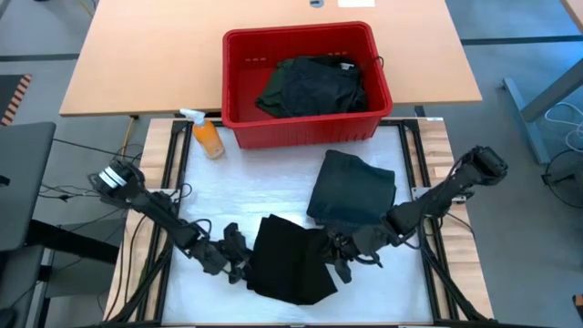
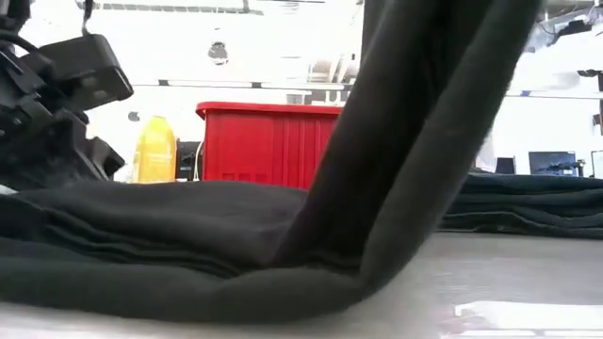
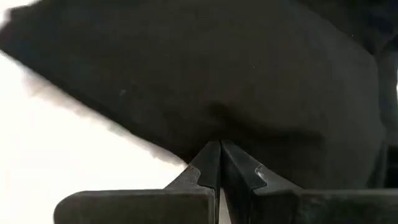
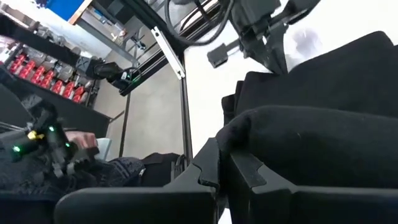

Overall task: Fold Laundry from Bin
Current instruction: Fold the black shirt

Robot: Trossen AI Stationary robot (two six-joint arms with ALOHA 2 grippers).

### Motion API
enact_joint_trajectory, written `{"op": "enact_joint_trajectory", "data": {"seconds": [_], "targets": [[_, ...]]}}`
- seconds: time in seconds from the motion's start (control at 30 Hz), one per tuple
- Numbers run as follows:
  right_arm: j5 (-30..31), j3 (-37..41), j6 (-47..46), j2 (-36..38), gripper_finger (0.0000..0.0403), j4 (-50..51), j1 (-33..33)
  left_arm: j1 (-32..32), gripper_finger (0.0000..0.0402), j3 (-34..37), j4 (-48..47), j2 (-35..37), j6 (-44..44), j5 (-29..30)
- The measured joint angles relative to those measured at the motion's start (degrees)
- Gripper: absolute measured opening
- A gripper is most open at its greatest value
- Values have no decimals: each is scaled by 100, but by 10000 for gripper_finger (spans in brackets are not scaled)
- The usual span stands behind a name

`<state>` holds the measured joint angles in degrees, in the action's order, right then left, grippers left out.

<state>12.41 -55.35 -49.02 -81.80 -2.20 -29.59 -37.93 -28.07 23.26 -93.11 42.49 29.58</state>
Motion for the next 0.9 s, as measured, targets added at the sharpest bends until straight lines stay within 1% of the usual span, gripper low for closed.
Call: {"op": "enact_joint_trajectory", "data": {"seconds": [0.1, 0.23, 0.37, 0.5, 0.63, 0.7, 0.8, 0.9], "targets": [[-181, 0, -46, 0, 29, -4, 153, 112, 0, -232, 176, -398, -130, -140], [-407, 2, -48, 0, 29, -34, 347, 216, 0, -405, 404, -728, -339, -150], [-644, 2, 144, 0, 29, -33, 474, 398, 0, -470, 906, -836, -654, -300], [-827, 4, 516, -4, 29, -92, 586, 622, 0, -623, 927, -834, -861, -469], [-846, 4, 788, -23, 29, -200, 699, 791, 0, -742, 802, -834, -933, -652], [-970, 4, 952, -153, 29, -407, 775, 822, 0, -752, 761, -834, -932, -695], [-1353, -109, 1147, -577, 29, -704, 883, 841, 0, -754, 675, -834, -885, -705], [-1583, -422, 1195, -1054, 32, -580, 1086, 841, 0, -754, 577, -834, -789, -703]]}}
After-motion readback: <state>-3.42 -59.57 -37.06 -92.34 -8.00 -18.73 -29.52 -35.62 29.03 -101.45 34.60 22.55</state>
